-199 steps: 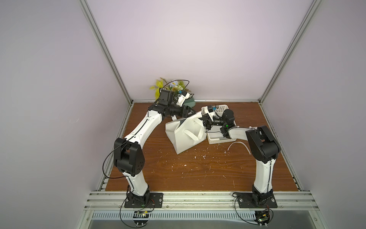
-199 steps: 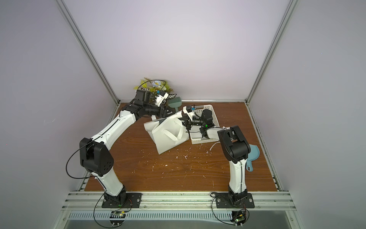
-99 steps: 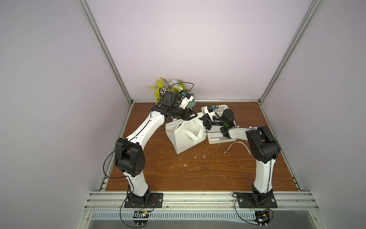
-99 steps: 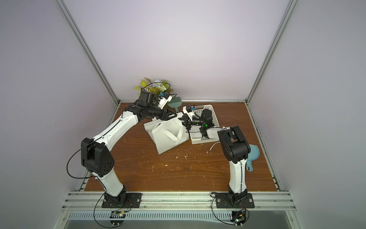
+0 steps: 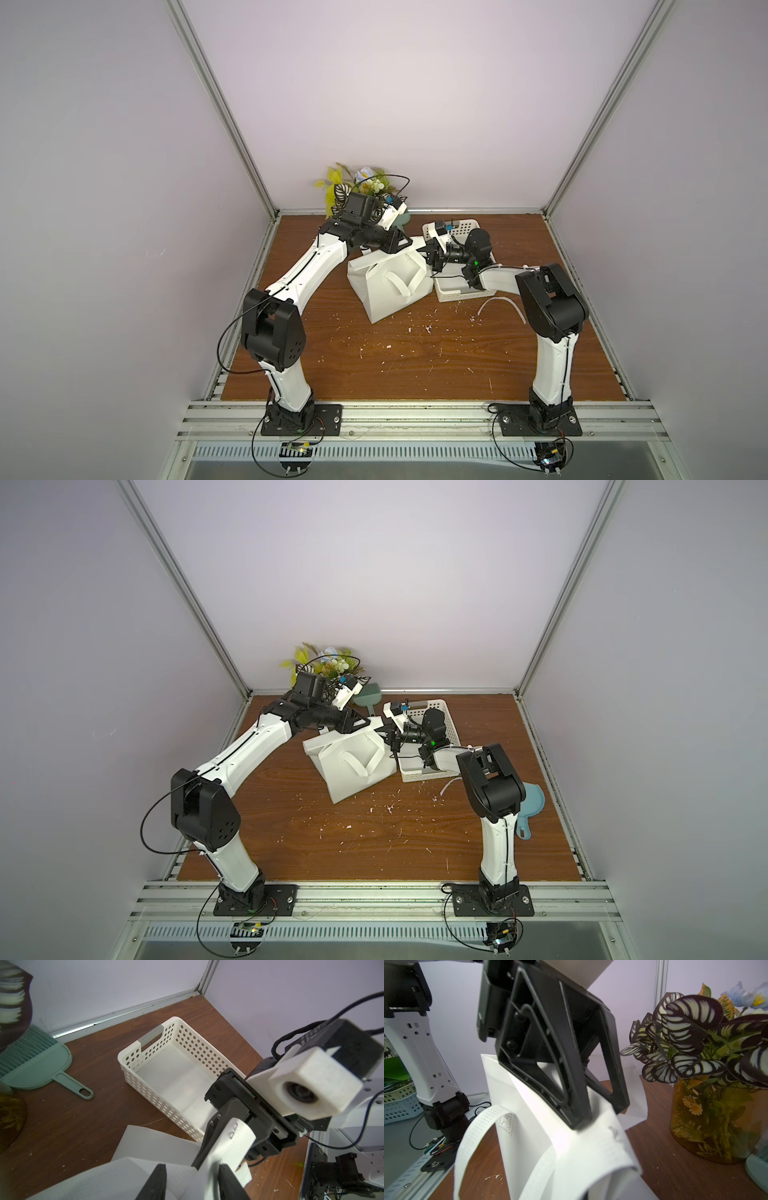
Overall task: Place the ice pack in the delivery bag
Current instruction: Close the delivery bag at the center of the board.
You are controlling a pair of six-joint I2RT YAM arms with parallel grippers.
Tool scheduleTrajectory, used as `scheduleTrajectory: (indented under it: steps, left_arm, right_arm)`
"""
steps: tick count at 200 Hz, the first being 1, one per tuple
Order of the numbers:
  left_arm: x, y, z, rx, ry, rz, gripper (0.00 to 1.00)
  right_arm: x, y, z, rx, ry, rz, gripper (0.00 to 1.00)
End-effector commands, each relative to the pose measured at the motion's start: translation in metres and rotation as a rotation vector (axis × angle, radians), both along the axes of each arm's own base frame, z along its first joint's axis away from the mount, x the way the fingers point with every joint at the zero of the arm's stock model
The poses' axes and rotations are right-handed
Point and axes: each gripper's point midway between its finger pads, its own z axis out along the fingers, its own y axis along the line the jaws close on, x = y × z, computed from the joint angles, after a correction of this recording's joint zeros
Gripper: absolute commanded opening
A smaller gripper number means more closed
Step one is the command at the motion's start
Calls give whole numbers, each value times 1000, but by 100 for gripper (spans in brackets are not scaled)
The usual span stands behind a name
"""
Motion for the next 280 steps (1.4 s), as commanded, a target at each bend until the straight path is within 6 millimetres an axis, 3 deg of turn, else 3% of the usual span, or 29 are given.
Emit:
scheduleTrajectory:
  steps: [1, 63, 77, 165, 208, 225, 248, 280]
  left_arm:
    - [6, 0, -2, 35, -2, 27, 41]
    - [10, -1, -5, 35, 5, 29, 39]
    - [11, -3, -4, 28, 7, 24, 35]
    - [-6, -4, -22, 69, 11, -14, 32]
    - [-10, -4, -20, 64, 4, -32, 20]
    - [-16, -7, -16, 46, 1, -65, 27]
    - [-25, -8, -21, 47, 26, -103, 29]
    - [-20, -3, -25, 81, 25, -69, 11]
  right_arm:
    - [-7, 1, 29, 26, -71, 27, 0]
    - [-8, 2, 26, 23, -66, 33, 0]
    - [-9, 2, 26, 23, -67, 33, 0]
    - [-8, 3, 26, 21, -62, 36, 0]
    - [-8, 3, 26, 21, -60, 36, 0]
    - [-8, 3, 27, 21, -61, 38, 0]
    - [-8, 3, 27, 18, -59, 40, 0]
    - [-9, 3, 27, 18, -60, 42, 0]
